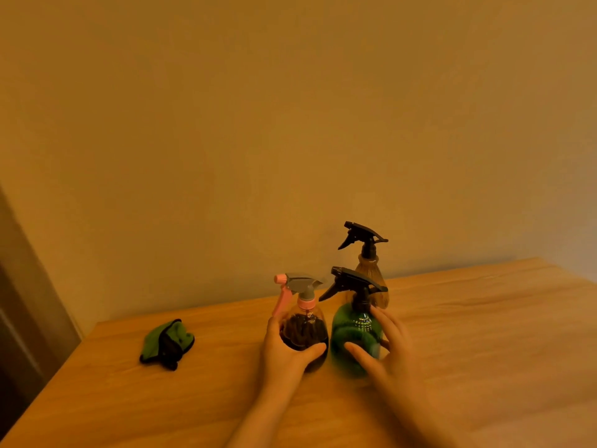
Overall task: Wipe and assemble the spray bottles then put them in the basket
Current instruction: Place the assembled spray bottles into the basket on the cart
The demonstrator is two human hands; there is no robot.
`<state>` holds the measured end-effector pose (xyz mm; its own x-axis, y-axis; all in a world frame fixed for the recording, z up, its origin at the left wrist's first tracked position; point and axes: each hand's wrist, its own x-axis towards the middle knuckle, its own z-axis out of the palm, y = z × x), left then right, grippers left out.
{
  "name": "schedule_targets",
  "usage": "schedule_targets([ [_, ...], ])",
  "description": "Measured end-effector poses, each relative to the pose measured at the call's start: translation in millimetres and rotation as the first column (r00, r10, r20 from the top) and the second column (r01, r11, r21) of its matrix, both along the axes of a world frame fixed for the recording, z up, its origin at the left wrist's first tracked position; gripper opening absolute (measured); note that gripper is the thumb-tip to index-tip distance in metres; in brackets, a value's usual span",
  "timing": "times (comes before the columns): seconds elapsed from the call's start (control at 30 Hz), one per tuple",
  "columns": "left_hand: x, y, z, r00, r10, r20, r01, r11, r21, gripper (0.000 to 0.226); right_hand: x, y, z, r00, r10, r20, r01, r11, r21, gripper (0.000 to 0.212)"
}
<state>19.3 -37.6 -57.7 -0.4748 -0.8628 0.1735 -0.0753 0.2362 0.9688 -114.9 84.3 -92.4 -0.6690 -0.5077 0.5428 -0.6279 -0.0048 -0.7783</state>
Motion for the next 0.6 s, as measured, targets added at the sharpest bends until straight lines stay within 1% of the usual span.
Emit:
schedule_targets([
  [0.23, 15, 42, 7, 1.0, -0.023, -0.016, 0.023, 1.0, -0.02, 0.094, 14, 45, 17, 0.999, -0.002, -0.038, 0.001, 1.0, -0.023, 0.073],
  [0.4, 13, 77, 18, 0.994, -0.06, -0.09, 0.058, 0.998, -0.024, 0.084, 14, 93, 27, 0.996, -0.067, -0.055, 0.065, 0.997, -0.037, 0.073],
  [0.6, 6, 129, 29, 0.97, -0.194, -0.148, 0.187, 0.98, -0.064, 0.073, 19, 159, 51, 0.983, -0.163, -0.081, 0.158, 0.985, -0.068, 0.066],
])
